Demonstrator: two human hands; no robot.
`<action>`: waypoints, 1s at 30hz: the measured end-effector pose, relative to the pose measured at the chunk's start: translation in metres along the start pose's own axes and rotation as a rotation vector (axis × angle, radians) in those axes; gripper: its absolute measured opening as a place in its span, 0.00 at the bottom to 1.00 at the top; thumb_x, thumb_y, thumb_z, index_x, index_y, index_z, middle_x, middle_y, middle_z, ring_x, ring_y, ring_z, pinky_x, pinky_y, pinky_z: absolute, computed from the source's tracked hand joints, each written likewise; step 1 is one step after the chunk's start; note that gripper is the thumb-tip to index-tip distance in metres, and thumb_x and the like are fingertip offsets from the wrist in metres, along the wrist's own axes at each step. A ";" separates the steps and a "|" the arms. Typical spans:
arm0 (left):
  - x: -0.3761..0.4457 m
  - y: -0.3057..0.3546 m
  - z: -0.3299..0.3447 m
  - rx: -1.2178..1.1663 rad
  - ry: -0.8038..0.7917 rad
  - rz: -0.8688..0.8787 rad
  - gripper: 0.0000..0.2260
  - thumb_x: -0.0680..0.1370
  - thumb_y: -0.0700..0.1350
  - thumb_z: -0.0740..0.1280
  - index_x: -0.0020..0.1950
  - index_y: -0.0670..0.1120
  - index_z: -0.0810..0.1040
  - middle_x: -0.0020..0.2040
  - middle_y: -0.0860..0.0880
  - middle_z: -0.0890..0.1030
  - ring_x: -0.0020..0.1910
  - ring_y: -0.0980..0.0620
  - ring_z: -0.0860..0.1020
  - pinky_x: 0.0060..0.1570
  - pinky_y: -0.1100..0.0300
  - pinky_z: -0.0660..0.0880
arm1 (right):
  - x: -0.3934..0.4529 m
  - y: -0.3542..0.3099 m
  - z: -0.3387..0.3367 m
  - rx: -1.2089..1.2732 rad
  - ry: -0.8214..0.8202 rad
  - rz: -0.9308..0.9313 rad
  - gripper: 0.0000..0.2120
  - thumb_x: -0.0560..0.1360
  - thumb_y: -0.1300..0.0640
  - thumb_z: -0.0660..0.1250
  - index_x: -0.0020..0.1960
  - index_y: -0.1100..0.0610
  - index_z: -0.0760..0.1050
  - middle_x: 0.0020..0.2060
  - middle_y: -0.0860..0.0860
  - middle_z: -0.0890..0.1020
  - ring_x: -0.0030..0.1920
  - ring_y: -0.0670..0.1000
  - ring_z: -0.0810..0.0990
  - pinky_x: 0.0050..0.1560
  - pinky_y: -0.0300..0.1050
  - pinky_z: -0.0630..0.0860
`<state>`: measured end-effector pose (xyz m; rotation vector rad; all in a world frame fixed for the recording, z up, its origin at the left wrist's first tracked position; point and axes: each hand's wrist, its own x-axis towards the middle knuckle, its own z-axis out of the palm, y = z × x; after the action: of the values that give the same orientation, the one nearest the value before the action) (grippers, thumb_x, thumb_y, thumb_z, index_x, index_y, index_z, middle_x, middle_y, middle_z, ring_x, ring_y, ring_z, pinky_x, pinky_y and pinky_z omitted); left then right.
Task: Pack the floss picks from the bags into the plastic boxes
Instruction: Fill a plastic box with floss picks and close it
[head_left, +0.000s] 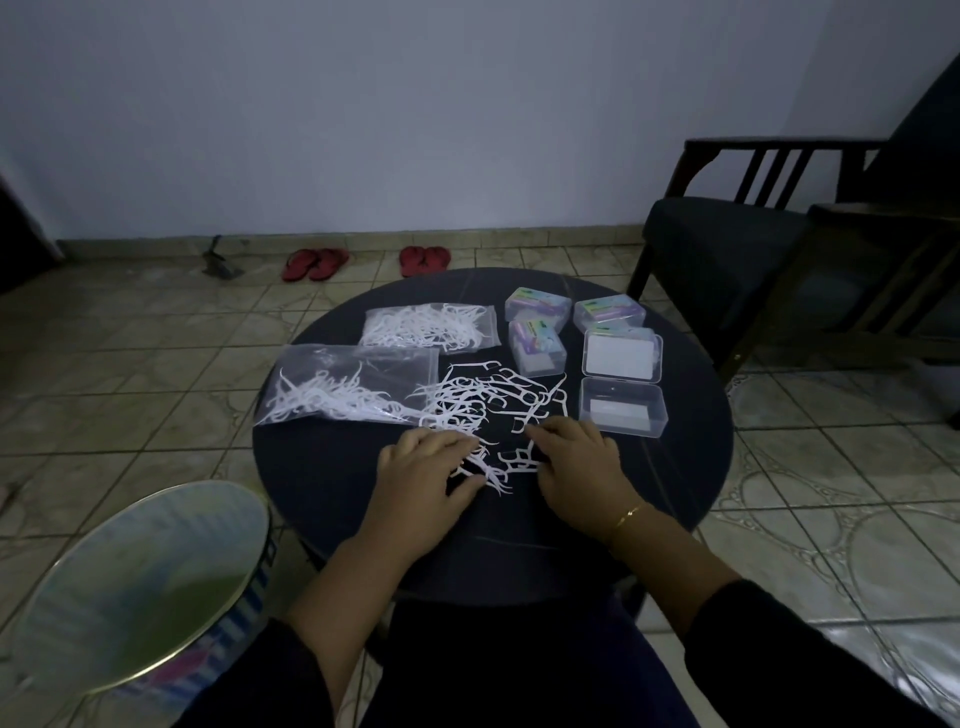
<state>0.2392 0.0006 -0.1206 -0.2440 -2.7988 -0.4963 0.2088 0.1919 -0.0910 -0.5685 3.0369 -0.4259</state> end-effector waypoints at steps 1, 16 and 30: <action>-0.001 -0.001 0.000 0.011 0.008 0.005 0.22 0.76 0.59 0.62 0.69 0.56 0.71 0.68 0.60 0.71 0.65 0.54 0.64 0.56 0.59 0.55 | 0.002 0.003 -0.004 -0.028 -0.045 -0.007 0.27 0.78 0.56 0.57 0.76 0.49 0.57 0.74 0.47 0.58 0.73 0.51 0.55 0.70 0.52 0.55; -0.003 -0.004 0.007 0.019 0.069 0.122 0.15 0.76 0.50 0.62 0.61 0.55 0.79 0.57 0.60 0.80 0.56 0.57 0.65 0.51 0.55 0.59 | 0.013 0.010 -0.016 -0.277 -0.074 -0.080 0.15 0.81 0.49 0.56 0.64 0.47 0.74 0.60 0.47 0.74 0.64 0.51 0.65 0.61 0.49 0.61; 0.034 0.004 -0.004 0.118 -0.038 0.256 0.12 0.75 0.55 0.66 0.56 0.56 0.82 0.52 0.61 0.82 0.56 0.53 0.73 0.47 0.61 0.50 | 0.016 0.034 -0.034 -0.101 0.028 0.079 0.13 0.80 0.49 0.58 0.57 0.50 0.78 0.53 0.50 0.80 0.56 0.51 0.75 0.61 0.49 0.69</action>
<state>0.2094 0.0066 -0.1050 -0.5805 -2.7656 -0.2677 0.1793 0.2253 -0.0675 -0.4489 3.1087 -0.2809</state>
